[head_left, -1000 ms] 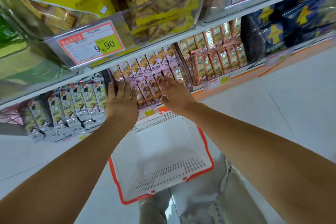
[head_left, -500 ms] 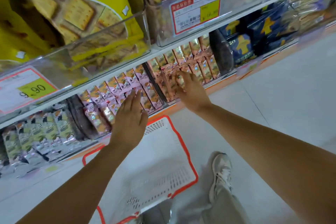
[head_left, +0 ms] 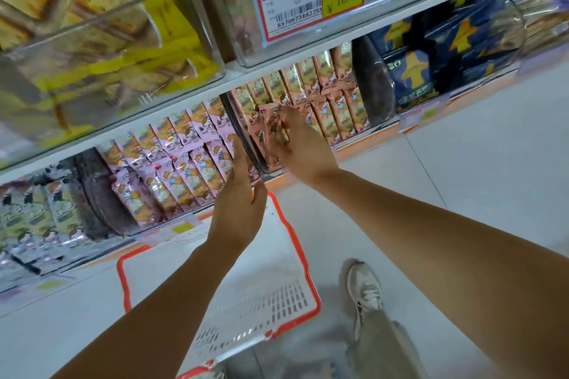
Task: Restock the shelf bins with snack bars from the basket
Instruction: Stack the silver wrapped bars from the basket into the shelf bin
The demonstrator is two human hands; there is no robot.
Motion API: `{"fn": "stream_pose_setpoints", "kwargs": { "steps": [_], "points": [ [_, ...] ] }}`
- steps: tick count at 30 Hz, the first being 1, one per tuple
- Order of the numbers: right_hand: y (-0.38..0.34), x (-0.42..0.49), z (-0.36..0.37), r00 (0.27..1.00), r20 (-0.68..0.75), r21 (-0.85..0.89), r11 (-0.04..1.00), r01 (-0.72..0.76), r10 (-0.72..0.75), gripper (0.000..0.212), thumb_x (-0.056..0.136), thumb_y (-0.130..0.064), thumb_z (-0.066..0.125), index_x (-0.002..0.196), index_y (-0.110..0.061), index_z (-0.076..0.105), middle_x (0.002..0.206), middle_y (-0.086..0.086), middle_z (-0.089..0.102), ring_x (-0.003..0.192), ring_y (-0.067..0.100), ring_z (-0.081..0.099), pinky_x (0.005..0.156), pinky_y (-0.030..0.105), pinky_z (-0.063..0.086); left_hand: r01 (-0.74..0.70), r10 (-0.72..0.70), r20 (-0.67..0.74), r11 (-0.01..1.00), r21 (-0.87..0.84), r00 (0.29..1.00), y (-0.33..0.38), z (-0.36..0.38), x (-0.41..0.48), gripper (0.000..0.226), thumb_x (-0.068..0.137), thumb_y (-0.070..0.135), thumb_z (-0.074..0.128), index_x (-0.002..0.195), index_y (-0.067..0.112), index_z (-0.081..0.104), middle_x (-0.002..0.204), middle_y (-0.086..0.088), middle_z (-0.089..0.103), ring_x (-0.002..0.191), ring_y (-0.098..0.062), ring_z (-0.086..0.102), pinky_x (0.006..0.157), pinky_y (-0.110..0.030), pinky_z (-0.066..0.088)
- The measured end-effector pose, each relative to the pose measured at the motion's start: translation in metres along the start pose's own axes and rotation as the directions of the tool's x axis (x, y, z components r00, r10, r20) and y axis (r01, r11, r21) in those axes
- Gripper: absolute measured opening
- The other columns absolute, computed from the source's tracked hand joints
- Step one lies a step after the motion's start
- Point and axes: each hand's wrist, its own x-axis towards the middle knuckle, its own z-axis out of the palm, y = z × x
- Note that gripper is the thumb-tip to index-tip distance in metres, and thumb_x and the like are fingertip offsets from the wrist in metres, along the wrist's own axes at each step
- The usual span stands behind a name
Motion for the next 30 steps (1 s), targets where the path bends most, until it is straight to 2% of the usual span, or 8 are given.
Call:
{"fn": "stream_pose_setpoints", "kwargs": {
  "steps": [3,6,10,16,21,24,26,30],
  "points": [
    [-0.009,0.017,0.005,0.989,-0.066,-0.005,0.992,-0.129,0.129,0.055,0.09,-0.038,0.064,0.129,-0.011,0.037,0.108,0.01,0.067,0.095,0.032,0.066,0.074,0.04,0.055,0.016,-0.015,-0.033,1.0,0.003,0.999,0.006,0.002,-0.003,0.076,0.102,0.018,0.042,0.153,0.029,-0.013,0.158,-0.005,0.026,0.117,-0.024,0.058,0.088,-0.027,0.043],
    [-0.014,0.023,0.008,0.987,-0.059,-0.077,0.985,-0.154,0.15,0.048,0.084,-0.019,0.068,0.122,-0.01,0.042,0.098,0.008,0.066,0.091,0.031,0.066,0.068,0.036,0.052,0.056,-0.056,-0.021,0.998,-0.016,0.998,0.006,0.003,-0.003,0.076,0.102,0.018,0.041,0.152,0.032,-0.014,0.158,-0.001,0.026,0.118,-0.023,0.058,0.082,-0.019,0.036],
    [-0.01,0.015,0.007,0.99,-0.139,-0.077,0.997,-0.021,0.01,0.049,0.083,-0.017,0.068,0.128,-0.016,0.048,0.107,0.008,0.066,0.094,0.028,0.065,0.072,0.038,0.055,0.053,-0.053,0.004,0.999,-0.001,0.999,0.004,-0.001,-0.003,0.075,0.102,0.019,0.041,0.152,0.03,-0.014,0.156,-0.002,0.03,0.113,-0.019,0.06,0.079,-0.015,0.035],
    [-0.004,0.012,0.014,0.993,-0.023,-0.181,0.978,0.108,-0.114,0.048,0.095,-0.019,0.058,0.141,-0.018,0.044,0.113,0.011,0.066,0.097,0.027,0.066,0.08,0.039,0.055,0.001,-0.002,0.023,1.0,0.014,1.0,0.0,-0.004,-0.003,0.077,0.102,0.02,0.042,0.152,0.029,-0.015,0.157,-0.003,0.028,0.124,-0.022,0.054,0.089,-0.02,0.037],
    [0.015,-0.003,0.016,0.921,-0.002,-0.212,0.9,0.38,-0.39,0.058,0.096,-0.016,0.049,0.151,-0.016,0.031,0.136,0.013,0.055,0.078,0.027,0.066,0.065,0.041,0.057,-0.161,0.174,-0.028,0.951,0.263,0.984,-0.005,-0.012,-0.003,0.078,0.098,0.014,0.045,0.154,0.02,-0.009,0.163,0.002,-0.007,0.149,-0.019,0.013,0.108,-0.036,0.039],
    [0.015,-0.01,0.018,0.927,0.101,-0.207,0.904,0.374,-0.361,0.062,0.098,-0.016,0.046,0.154,-0.013,0.021,0.121,0.016,0.06,0.066,0.019,0.051,0.059,0.032,0.046,-0.148,0.157,0.003,0.925,0.351,0.988,-0.006,-0.012,-0.001,0.078,0.098,0.017,0.046,0.154,0.018,-0.009,0.162,0.002,-0.012,0.15,-0.019,0.009,0.109,-0.034,0.037],
    [0.009,-0.009,0.02,0.938,0.142,-0.17,0.926,0.338,-0.317,0.065,0.099,-0.016,0.045,0.155,-0.013,0.015,0.121,0.018,0.058,0.072,0.027,0.058,0.064,0.035,0.049,-0.132,0.137,0.013,0.916,0.378,0.99,-0.007,-0.011,0.0,0.08,0.098,0.017,0.047,0.154,0.018,-0.011,0.162,0.001,-0.012,0.15,-0.02,0.008,0.111,-0.036,0.034],
    [0.014,-0.013,0.019,0.934,0.036,-0.207,0.912,0.355,-0.356,0.066,0.092,-0.011,0.051,0.153,-0.013,0.025,0.121,0.015,0.062,0.082,0.032,0.065,0.073,0.037,0.052,-0.132,0.129,0.037,0.892,0.432,0.991,-0.008,-0.012,0.0,0.081,0.098,0.019,0.046,0.154,0.017,-0.011,0.162,-0.002,-0.011,0.15,-0.022,0.007,0.113,-0.038,0.031]
  ]
}}
